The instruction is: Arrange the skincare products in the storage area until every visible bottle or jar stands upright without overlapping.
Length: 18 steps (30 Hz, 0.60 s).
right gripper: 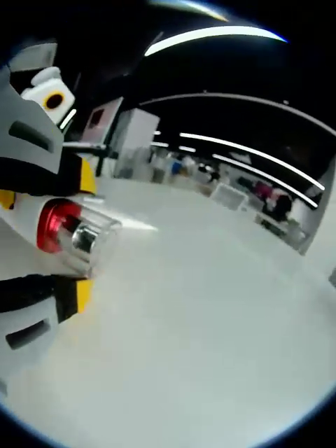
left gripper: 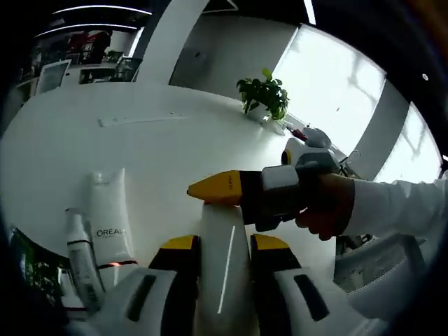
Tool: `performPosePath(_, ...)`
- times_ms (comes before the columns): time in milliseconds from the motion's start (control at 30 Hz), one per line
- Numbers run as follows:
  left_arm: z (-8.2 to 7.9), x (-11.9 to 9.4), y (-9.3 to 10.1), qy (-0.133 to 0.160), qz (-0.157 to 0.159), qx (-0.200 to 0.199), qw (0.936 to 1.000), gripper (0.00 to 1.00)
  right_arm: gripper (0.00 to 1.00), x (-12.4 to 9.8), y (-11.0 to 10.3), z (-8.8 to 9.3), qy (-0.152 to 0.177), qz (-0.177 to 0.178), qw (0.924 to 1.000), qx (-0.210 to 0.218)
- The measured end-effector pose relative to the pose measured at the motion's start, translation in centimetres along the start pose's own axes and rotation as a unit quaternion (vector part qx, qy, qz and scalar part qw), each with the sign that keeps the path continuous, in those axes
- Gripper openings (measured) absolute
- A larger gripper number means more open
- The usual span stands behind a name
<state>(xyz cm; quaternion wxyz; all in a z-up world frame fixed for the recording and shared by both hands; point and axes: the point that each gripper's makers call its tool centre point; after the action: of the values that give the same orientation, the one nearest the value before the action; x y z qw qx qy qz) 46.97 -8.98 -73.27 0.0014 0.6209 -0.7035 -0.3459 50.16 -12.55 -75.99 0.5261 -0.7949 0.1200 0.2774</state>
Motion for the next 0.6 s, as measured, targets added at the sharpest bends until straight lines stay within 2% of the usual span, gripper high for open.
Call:
performPosePath(133,0.1,0.2,0.1,0.001,-0.002,-0.005,1.0,0.24,0.36,-0.1,0.0,-0.1,-0.004,-0.014,0.9982,0.058)
performPosePath(167,0.0,0.3,0.2,0.003,-0.002,-0.006,1.0,0.24,0.33,-0.3,0.0,0.0,-0.013,-0.013,0.9958,0.09)
performPosePath(233,-0.1,0.4,0.4,0.006,-0.002,-0.001,1.0,0.24,0.28,-0.5,-0.3,-0.4,-0.007,-0.026,0.9941,0.105)
performPosePath(367,-0.4,0.4,0.5,0.009,-0.001,0.008,0.9999,0.24,0.25,-0.9,-0.9,-0.8,-0.008,-0.034,0.9936,0.107)
performPosePath(433,-0.5,0.4,0.6,0.01,0.0,0.014,0.9999,0.24,0.25,-1.0,-1.4,-1.0,-0.001,-0.039,0.9956,0.086)
performPosePath(500,-0.6,0.4,0.5,0.007,-0.002,0.022,0.9997,0.24,0.24,-1.1,-2.1,-1.2,0.016,-0.05,0.998,0.034)
performPosePath(533,-0.8,0.2,0.4,0.01,-0.002,0.022,0.9997,0.23,0.24,-1.3,-2.6,-1.4,0.03,-0.055,0.9979,-0.016)
performPosePath(567,-1.4,-0.1,0.2,0.024,-0.001,0.024,0.9994,0.21,0.24,-1.3,-2.3,-1.4,0.035,-0.04,0.9967,-0.062)
performPosePath(600,-2.7,-0.5,0.5,0.054,0.015,0.017,0.9983,0.17,0.24,-1.3,-2.1,-1.2,0.036,-0.028,0.9889,-0.141)
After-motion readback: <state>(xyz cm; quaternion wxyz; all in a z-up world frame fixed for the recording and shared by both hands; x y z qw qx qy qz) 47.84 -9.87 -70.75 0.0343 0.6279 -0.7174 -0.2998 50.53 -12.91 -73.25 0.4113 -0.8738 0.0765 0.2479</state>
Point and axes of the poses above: the point that each gripper's makers call its tool centre point, and the gripper's own axes: x roughly forward along the fingers, y roughly to its right, z roughly out of its underside, and after that the axes turned 10 degrees about z, right-handed
